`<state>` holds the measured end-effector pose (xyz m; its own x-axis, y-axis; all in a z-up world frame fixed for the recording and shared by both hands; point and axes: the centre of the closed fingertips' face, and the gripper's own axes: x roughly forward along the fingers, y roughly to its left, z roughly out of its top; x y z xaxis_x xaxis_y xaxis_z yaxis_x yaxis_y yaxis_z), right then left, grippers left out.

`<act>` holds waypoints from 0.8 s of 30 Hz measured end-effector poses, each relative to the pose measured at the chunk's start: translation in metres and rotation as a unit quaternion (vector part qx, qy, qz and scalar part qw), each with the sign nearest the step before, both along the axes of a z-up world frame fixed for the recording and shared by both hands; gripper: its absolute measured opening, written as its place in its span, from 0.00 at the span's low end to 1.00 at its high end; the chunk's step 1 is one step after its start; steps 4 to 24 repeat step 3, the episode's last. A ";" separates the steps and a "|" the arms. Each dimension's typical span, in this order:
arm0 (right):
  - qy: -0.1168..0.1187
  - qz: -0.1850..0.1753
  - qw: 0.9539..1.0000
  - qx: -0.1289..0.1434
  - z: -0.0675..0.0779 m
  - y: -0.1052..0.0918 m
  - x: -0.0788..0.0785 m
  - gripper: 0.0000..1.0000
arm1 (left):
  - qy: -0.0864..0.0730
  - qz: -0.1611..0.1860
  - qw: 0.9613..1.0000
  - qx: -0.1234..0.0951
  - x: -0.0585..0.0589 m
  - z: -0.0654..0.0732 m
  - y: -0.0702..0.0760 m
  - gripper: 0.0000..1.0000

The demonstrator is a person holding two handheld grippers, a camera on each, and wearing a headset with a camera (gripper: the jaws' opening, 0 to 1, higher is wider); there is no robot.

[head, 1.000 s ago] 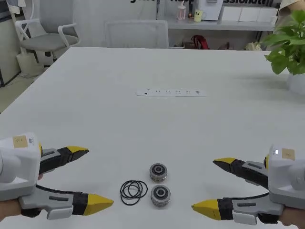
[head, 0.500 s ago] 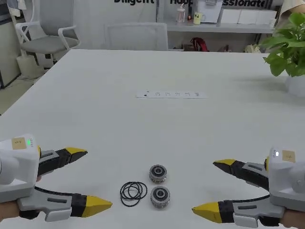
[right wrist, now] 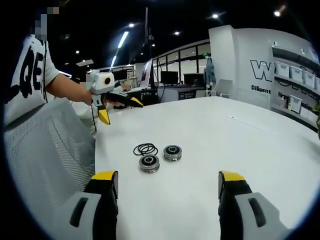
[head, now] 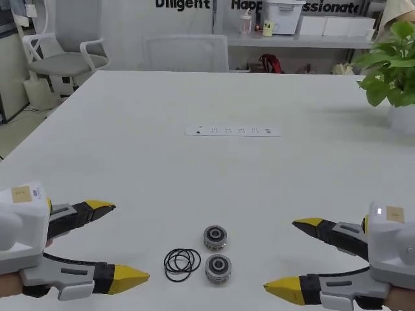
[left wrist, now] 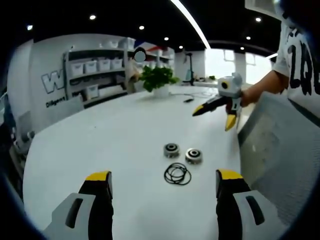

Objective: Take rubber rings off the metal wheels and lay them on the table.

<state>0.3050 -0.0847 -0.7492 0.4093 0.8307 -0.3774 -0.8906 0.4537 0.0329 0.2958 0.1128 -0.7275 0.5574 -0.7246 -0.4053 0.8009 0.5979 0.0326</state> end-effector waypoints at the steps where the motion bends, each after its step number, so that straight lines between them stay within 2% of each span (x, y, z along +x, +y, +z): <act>1: 0.000 0.000 1.000 0.000 0.000 0.000 0.000 0.79 | 0.000 0.000 1.000 0.000 0.000 0.000 0.000 0.87; 24: 0.000 -0.001 1.000 0.000 0.000 -0.001 -0.001 0.79 | 0.000 -0.001 1.000 0.001 -0.001 0.000 0.000 0.87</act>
